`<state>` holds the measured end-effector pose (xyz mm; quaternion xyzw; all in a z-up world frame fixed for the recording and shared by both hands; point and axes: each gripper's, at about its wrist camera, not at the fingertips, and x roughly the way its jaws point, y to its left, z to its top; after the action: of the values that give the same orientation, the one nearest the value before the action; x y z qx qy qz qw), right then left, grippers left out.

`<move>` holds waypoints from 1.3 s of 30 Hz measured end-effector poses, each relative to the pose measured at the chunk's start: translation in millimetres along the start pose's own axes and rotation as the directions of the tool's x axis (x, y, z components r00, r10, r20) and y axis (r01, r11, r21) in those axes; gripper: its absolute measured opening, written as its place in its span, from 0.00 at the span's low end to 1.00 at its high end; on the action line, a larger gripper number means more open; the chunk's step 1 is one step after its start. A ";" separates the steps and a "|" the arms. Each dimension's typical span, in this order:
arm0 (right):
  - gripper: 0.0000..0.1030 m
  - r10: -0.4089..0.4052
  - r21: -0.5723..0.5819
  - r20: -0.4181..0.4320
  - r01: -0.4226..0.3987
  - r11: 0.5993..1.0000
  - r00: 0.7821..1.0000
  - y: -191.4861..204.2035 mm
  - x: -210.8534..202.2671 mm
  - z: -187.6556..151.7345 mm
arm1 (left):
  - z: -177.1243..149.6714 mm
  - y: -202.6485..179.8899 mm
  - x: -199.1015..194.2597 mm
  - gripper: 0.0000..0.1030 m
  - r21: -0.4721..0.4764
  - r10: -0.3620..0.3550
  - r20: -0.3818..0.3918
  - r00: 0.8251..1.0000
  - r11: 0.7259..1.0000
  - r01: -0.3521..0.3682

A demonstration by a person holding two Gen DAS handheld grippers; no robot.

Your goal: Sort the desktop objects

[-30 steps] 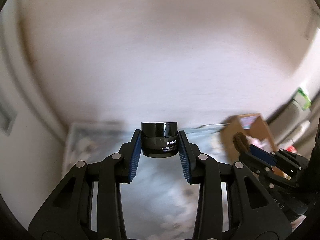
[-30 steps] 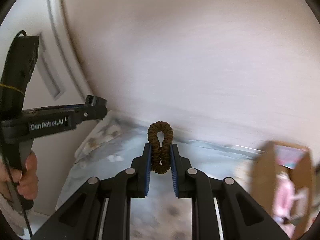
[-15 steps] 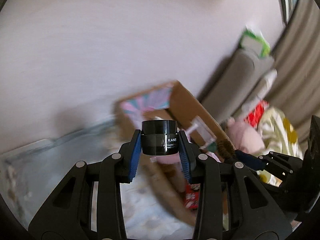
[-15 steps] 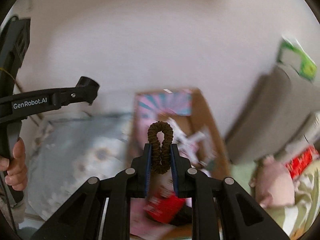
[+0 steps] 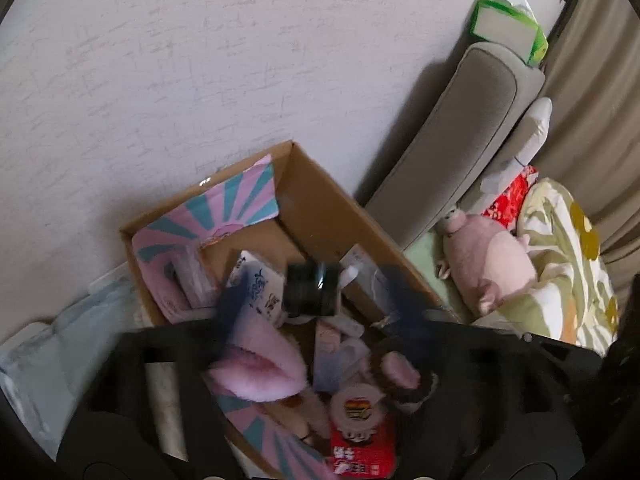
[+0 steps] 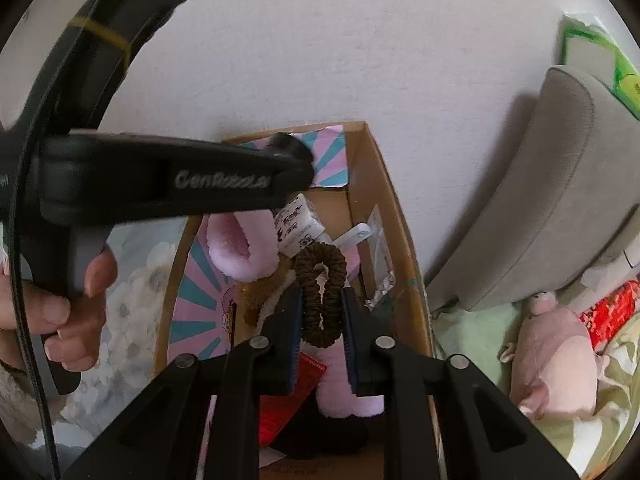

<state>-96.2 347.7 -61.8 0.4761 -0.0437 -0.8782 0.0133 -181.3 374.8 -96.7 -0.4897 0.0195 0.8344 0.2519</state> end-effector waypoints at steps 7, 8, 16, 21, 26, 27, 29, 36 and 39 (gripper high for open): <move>0.61 0.027 0.019 0.029 -0.028 0.999 0.999 -9.0 -6.2 -3.6 | 13.9 0.0 -30.8 0.99 0.001 0.105 0.091 0.990 0.994 -0.106; 0.61 0.030 0.026 0.029 -0.031 0.999 0.999 -11.3 -6.4 -2.5 | 14.9 0.6 -34.1 0.99 0.002 0.124 0.097 0.987 0.992 -0.125; 0.62 0.053 0.089 0.032 -0.056 0.994 0.998 -18.0 -10.7 0.1 | 17.4 6.0 -52.1 0.99 -0.018 0.194 0.098 0.976 0.981 -0.193; 0.62 0.017 0.090 0.025 -0.019 0.996 1.000 -15.2 -12.1 -2.0 | 11.3 3.3 -63.8 0.99 -0.021 0.191 0.093 0.977 0.982 -0.189; 0.62 0.003 0.157 0.033 -0.008 0.987 0.999 -21.9 -21.5 -5.4 | 4.5 0.3 -80.7 0.99 -0.010 0.205 0.098 0.974 0.979 -0.205; 0.62 0.000 0.175 0.041 -0.007 0.985 0.999 -23.8 -25.4 -6.5 | 3.1 0.9 -85.1 0.99 -0.013 0.208 0.099 0.973 0.978 -0.207; 0.65 -0.004 0.192 0.056 -0.007 0.981 0.998 -25.3 -33.2 -8.1 | 1.0 3.6 -91.5 0.99 -0.023 0.207 0.099 0.973 0.978 -0.206; 0.67 -0.025 0.200 0.083 0.008 0.980 0.996 -14.6 -57.8 -12.9 | -14.7 16.1 -120.2 0.99 -0.075 0.212 0.103 0.972 0.976 -0.205; 0.67 -0.026 0.188 0.089 0.008 0.982 0.996 -4.0 -65.6 -14.1 | -25.0 22.0 -138.9 0.99 -0.091 0.222 0.116 0.968 0.973 -0.213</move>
<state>-48.5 355.0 -15.0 0.4349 -0.1226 -0.8912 -0.0410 -116.1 292.9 0.4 -0.4408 0.0247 0.8862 0.1403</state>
